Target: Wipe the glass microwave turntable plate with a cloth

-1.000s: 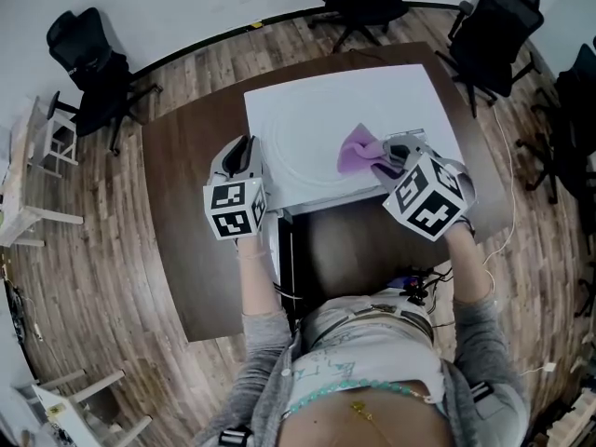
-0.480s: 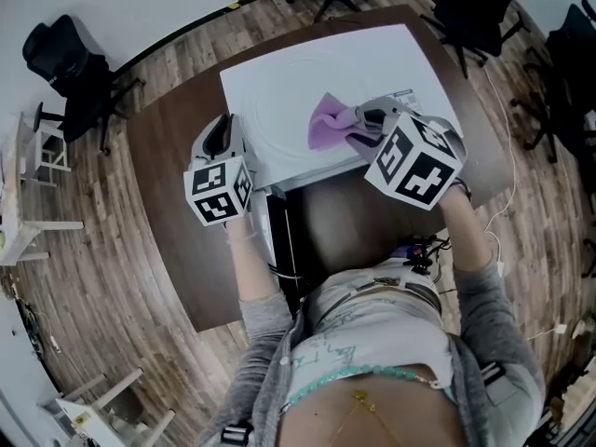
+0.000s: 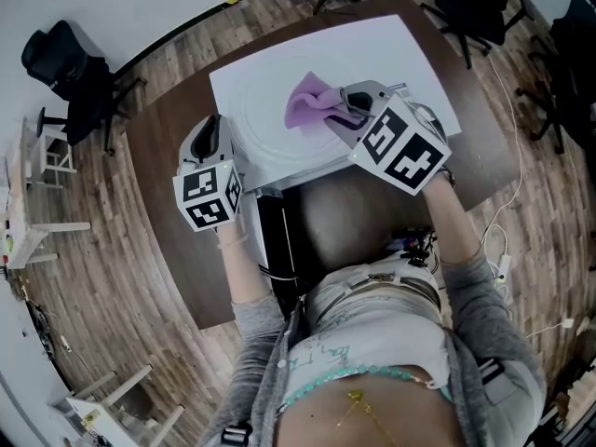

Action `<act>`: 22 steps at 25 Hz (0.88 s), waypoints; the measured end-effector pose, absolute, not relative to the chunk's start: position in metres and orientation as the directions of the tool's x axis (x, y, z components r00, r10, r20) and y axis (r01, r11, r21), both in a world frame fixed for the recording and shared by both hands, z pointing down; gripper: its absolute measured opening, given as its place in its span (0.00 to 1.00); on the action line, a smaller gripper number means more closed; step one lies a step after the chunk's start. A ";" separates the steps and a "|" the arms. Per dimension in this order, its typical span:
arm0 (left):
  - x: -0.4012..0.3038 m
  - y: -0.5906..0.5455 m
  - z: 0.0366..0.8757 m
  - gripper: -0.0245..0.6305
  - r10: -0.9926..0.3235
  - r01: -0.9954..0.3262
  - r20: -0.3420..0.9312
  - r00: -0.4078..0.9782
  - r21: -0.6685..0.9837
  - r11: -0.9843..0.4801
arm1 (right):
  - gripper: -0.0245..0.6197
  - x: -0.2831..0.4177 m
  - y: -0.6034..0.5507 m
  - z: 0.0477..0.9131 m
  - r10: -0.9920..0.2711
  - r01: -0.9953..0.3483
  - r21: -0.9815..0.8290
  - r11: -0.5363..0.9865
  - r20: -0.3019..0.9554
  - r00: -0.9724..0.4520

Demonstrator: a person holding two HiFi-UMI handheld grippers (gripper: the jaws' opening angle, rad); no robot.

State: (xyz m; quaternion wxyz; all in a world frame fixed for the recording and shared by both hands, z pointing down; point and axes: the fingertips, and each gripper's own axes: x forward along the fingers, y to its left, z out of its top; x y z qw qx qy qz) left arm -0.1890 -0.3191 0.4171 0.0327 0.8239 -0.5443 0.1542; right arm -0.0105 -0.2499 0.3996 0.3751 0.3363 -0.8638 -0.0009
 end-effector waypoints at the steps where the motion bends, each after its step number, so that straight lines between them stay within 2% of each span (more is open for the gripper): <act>1: -0.189 -0.319 0.414 0.11 -0.888 -0.906 0.286 0.360 -0.121 -0.406 | 0.19 -0.009 -0.253 0.399 -0.587 -0.590 0.246 0.769 0.636 -0.501; 10: -0.162 -0.296 0.399 0.08 -0.873 -0.875 0.275 0.403 -0.165 -0.456 | 0.19 0.005 -0.257 0.400 -0.594 -0.623 0.177 0.762 0.576 -0.562; 16: -0.150 -0.281 0.385 0.06 -0.880 -0.855 0.293 0.374 -0.258 -0.450 | 0.19 0.006 -0.256 0.407 -0.596 -0.627 0.152 0.764 0.536 -0.598; 22: -0.139 -0.267 0.375 0.06 -0.875 -0.861 0.294 0.384 -0.227 -0.454 | 0.19 0.006 -0.257 0.408 -0.619 -0.639 0.143 0.756 0.474 -0.626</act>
